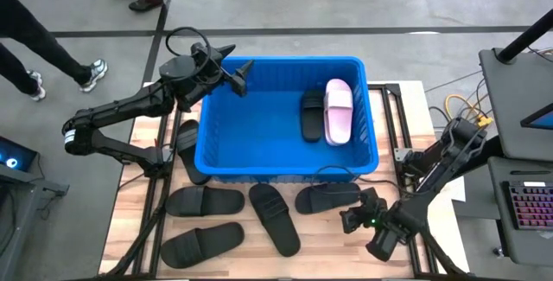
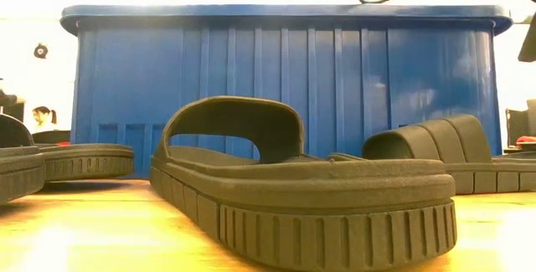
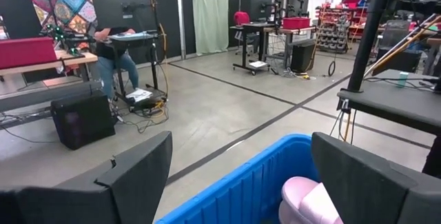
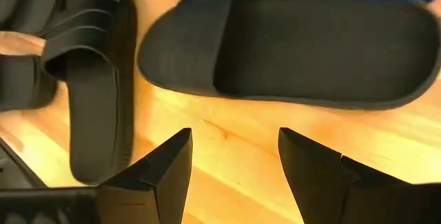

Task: Pick and place slides into bin
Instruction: Stack the black slide on top of black slide into the blue bin

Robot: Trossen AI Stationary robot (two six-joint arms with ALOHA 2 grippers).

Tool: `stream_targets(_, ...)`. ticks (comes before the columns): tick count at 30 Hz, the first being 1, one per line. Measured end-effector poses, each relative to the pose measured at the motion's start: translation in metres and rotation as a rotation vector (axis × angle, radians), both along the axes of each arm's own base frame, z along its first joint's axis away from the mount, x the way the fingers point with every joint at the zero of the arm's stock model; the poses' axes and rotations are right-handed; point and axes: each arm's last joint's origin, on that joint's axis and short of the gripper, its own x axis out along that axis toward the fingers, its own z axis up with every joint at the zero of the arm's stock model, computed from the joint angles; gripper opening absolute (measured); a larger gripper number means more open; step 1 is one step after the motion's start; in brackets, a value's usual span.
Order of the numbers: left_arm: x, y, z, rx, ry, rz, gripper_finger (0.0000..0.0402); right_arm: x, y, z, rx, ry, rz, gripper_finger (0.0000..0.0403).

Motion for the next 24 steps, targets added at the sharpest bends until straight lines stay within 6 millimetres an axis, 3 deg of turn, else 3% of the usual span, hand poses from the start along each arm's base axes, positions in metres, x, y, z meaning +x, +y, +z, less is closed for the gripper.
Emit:
stream_targets(8,0.001,0.000,-0.004,-0.002,0.015,0.000,0.0329,0.008,-0.003,-0.021,-0.026,-0.150,0.056,0.0206)
stream_targets(24,0.004,0.001,-0.015,-0.045,0.007,-0.001,0.0329,0.022,-0.019,-0.040,-0.179,-0.071,0.127,0.0206)
